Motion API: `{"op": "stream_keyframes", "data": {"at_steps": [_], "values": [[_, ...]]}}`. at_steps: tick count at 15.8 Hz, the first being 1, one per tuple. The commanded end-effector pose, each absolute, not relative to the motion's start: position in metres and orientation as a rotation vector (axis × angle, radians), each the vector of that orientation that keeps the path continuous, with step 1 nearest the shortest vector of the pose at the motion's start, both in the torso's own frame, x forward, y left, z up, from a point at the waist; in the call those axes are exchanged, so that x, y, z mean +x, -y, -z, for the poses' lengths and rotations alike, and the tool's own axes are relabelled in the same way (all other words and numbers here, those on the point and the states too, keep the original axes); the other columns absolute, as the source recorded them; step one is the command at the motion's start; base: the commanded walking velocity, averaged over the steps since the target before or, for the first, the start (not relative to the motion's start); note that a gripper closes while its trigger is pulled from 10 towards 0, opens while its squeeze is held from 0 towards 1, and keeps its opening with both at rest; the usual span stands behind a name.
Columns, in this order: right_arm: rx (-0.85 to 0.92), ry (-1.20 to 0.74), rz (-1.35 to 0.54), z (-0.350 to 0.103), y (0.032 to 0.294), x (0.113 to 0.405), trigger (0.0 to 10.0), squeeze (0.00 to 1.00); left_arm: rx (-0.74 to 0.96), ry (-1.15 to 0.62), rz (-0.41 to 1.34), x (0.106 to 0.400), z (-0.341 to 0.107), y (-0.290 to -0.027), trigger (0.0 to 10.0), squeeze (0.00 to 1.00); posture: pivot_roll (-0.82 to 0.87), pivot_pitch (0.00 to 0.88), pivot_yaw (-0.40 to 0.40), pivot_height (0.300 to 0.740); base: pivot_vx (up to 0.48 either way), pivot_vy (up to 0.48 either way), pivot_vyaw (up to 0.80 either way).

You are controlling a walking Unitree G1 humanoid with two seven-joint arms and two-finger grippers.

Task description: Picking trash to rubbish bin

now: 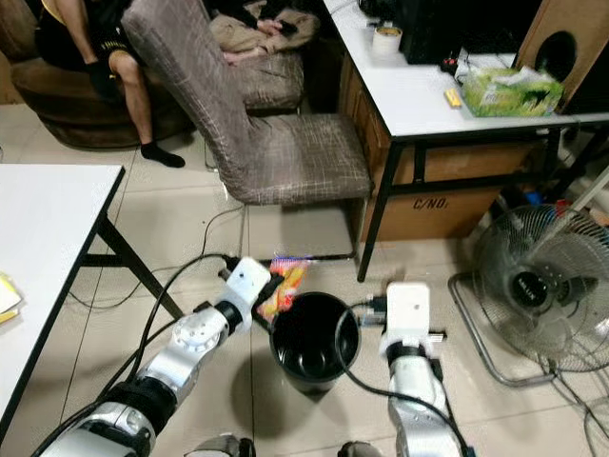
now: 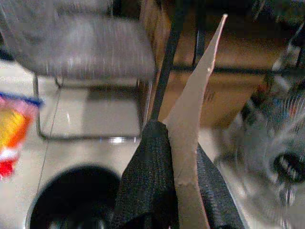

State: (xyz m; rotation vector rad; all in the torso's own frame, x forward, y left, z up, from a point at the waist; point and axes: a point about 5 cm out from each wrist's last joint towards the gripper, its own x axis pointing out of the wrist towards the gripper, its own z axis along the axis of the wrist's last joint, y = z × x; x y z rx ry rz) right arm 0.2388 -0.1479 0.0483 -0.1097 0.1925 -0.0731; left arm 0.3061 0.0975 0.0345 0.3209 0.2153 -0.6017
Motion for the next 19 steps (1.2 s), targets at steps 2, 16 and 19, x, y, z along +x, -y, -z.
{"op": "stream_keyframes", "data": {"at_steps": [2, 16, 19], "values": [[-0.099, -0.251, 0.08, -0.028, 0.145, 0.235, 10.0, 0.0, 0.377, -0.258, 0.628, 0.299, -0.022, -0.098, 10.0, 0.0, 0.09, 0.218, 0.018, 0.74, 0.0, 0.0, 0.0], [-0.097, -0.288, 0.11, 0.0, 0.14, 0.229, 10.0, 0.0, 0.418, -0.327, 0.653, 0.286, -0.004, -0.103, 10.0, 0.0, 0.11, 0.248, 0.035, 0.74, 0.0, 0.0, 0.0], [-0.104, -0.271, 0.133, -0.002, 0.146, 0.229, 10.0, 0.0, 0.378, -0.323, 0.661, 0.288, -0.006, -0.101, 10.0, 0.0, 0.11, 0.242, 0.035, 0.74, 0.0, 0.0, 0.0]]}}
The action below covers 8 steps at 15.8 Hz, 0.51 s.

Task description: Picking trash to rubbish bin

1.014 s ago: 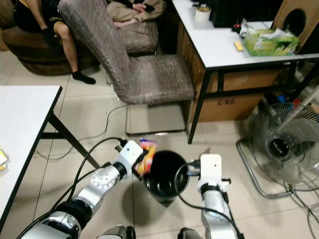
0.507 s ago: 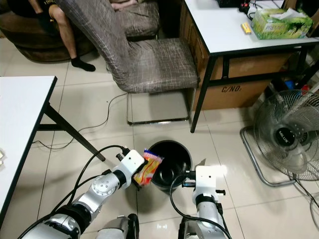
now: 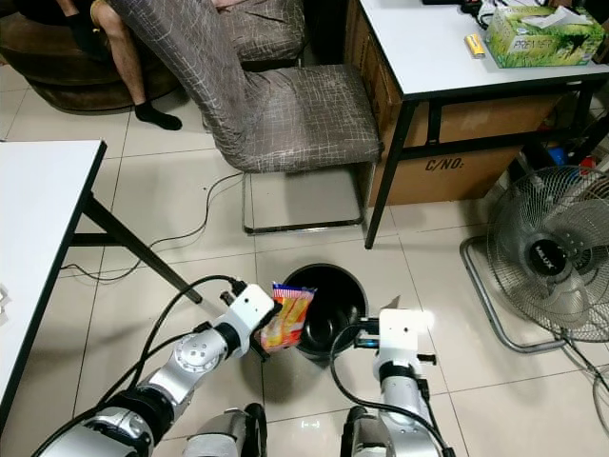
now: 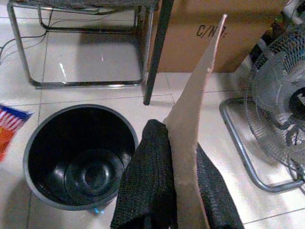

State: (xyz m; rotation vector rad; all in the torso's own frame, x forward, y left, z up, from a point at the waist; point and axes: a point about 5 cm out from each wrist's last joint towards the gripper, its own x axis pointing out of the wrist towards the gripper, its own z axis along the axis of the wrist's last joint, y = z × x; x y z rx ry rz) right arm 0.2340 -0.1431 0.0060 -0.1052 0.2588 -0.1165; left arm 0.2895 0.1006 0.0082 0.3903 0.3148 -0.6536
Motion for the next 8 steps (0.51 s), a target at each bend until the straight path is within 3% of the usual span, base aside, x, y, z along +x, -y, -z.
{"op": "stream_keyframes", "data": {"at_steps": [1, 4, 8], "values": [[-0.103, -0.268, 0.138, -0.002, 0.147, 0.229, 10.0, 0.0, 0.374, -0.332, 0.667, 0.287, -0.005, -0.099, 10.0, 0.0, 0.1, 0.235, 0.033, 0.74, 0.0, 0.0, 0.0], [-0.109, -0.269, 0.143, 0.0, 0.149, 0.228, 10.0, 0.0, 0.362, -0.34, 0.7, 0.286, -0.005, -0.091, 10.0, 0.0, 0.09, 0.222, 0.027, 0.74, 0.0, 0.0, 0.0], [-0.119, -0.271, 0.135, 0.001, 0.149, 0.23, 10.0, 0.0, 0.361, -0.348, 0.718, 0.285, -0.004, -0.087, 10.0, 0.0, 0.08, 0.208, 0.022, 0.74, 0.322, 0.0, 0.0]]}}
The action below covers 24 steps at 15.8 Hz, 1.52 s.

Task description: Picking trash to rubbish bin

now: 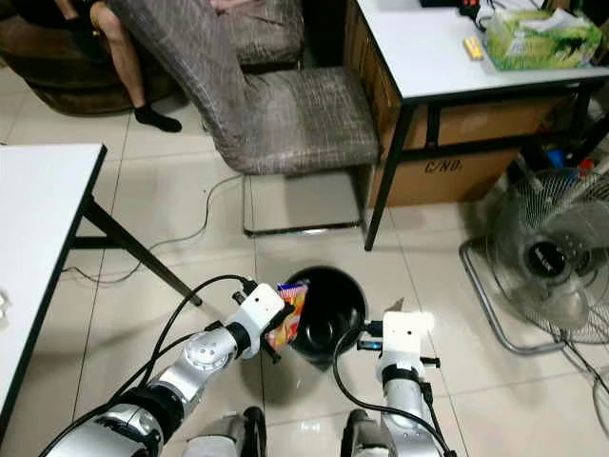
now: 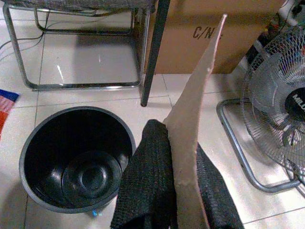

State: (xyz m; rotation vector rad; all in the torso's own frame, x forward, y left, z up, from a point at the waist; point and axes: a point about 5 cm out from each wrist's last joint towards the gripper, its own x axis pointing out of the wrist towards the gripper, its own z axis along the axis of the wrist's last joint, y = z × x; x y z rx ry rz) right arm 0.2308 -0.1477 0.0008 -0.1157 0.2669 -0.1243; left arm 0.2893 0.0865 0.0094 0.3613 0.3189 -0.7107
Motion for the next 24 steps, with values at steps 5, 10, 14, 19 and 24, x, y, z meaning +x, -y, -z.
{"op": "stream_keyframes", "data": {"at_steps": [5, 10, 14, 19, 24], "values": [[-0.126, -0.27, 0.131, 0.001, 0.15, 0.231, 10.0, 0.0, 0.368, -0.357, 0.721, 0.283, -0.002, -0.088, 10.0, 0.0, 0.08, 0.2, 0.019, 0.74, 0.349, 0.0, 0.0], [-0.122, -0.273, 0.137, 0.003, 0.15, 0.229, 10.0, 0.0, 0.383, -0.365, 0.721, 0.282, 0.0, -0.092, 10.0, 0.0, 0.09, 0.213, 0.025, 0.74, 0.113, 0.0, 0.0], [-0.122, -0.281, 0.135, 0.005, 0.148, 0.228, 10.0, 0.0, 0.378, -0.357, 0.715, 0.281, 0.0, -0.095, 10.0, 0.0, 0.09, 0.217, 0.026, 0.74, 0.0, 0.0, 0.0], [-0.126, -0.288, 0.137, 0.007, 0.147, 0.227, 10.0, 0.0, 0.4, -0.392, 0.726, 0.273, 0.008, -0.098, 10.0, 0.0, 0.08, 0.237, 0.026, 0.74, 0.0, 0.0, 0.0], [-0.113, -0.291, 0.15, 0.007, 0.14, 0.22, 10.0, 0.0, 0.39, -0.394, 0.785, 0.27, 0.01, -0.093, 10.0, 0.0, 0.06, 0.282, 0.057, 0.74, 0.0, 0.0, 0.0]]}}
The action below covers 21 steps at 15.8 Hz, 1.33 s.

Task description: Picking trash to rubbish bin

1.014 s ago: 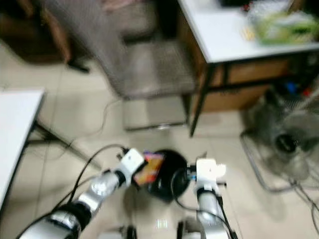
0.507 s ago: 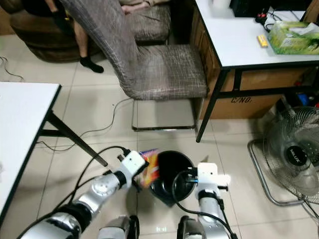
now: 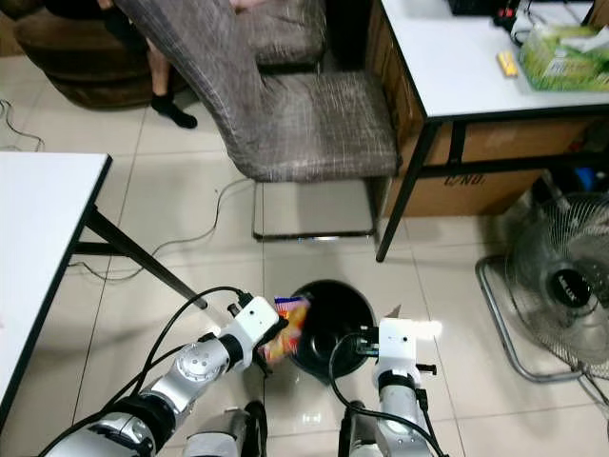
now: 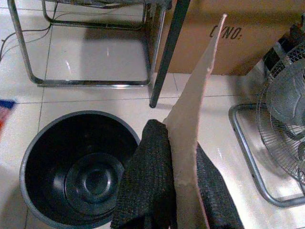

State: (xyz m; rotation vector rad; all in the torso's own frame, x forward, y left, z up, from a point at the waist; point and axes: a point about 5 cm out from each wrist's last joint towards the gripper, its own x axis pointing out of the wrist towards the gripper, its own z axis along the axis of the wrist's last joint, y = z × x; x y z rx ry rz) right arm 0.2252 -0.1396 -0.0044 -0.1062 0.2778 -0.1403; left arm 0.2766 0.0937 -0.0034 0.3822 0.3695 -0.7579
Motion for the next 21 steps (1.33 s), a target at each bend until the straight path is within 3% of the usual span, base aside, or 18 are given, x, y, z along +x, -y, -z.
{"op": "stream_keyframes", "data": {"at_steps": [1, 10, 13, 17, 19, 21], "values": [[-0.112, -0.286, 0.153, 0.006, 0.139, 0.219, 10.0, 0.0, 0.39, -0.394, 0.793, 0.269, 0.01, -0.092, 10.0, 0.0, 0.05, 0.288, 0.062, 0.74, 0.0, 0.0, 0.0], [-0.054, -0.073, 0.194, -0.056, 0.125, 0.226, 10.0, 0.0, 0.381, -0.399, 0.978, 0.256, 0.012, -0.056, 10.0, 0.0, -0.06, 0.33, 0.091, 0.74, 0.0, 0.0, 0.0], [-0.052, -0.1, 0.195, -0.048, 0.127, 0.224, 10.0, 0.0, 0.382, -0.393, 0.953, 0.26, 0.009, -0.059, 10.0, 0.0, -0.03, 0.314, 0.083, 0.74, 0.0, 0.0, 0.0], [-0.073, -0.219, 0.169, -0.021, 0.139, 0.225, 10.0, 0.0, 0.427, -0.367, 0.751, 0.279, 0.002, -0.104, 10.0, 0.0, 0.06, 0.316, 0.069, 0.74, 0.0, 0.0, 0.0], [-0.101, -0.284, 0.153, -0.007, 0.15, 0.227, 10.0, 0.0, 0.403, -0.295, 0.574, 0.298, -0.017, -0.139, 10.0, 0.0, 0.12, 0.32, 0.063, 0.74, 0.0, 0.0, 0.0], [-0.111, -0.298, 0.148, -0.003, 0.156, 0.232, 10.0, 0.0, 0.384, -0.25, 0.503, 0.307, -0.029, -0.154, 10.0, 0.0, 0.16, 0.323, 0.057, 0.74, 0.0, 0.0, 0.0]]}}
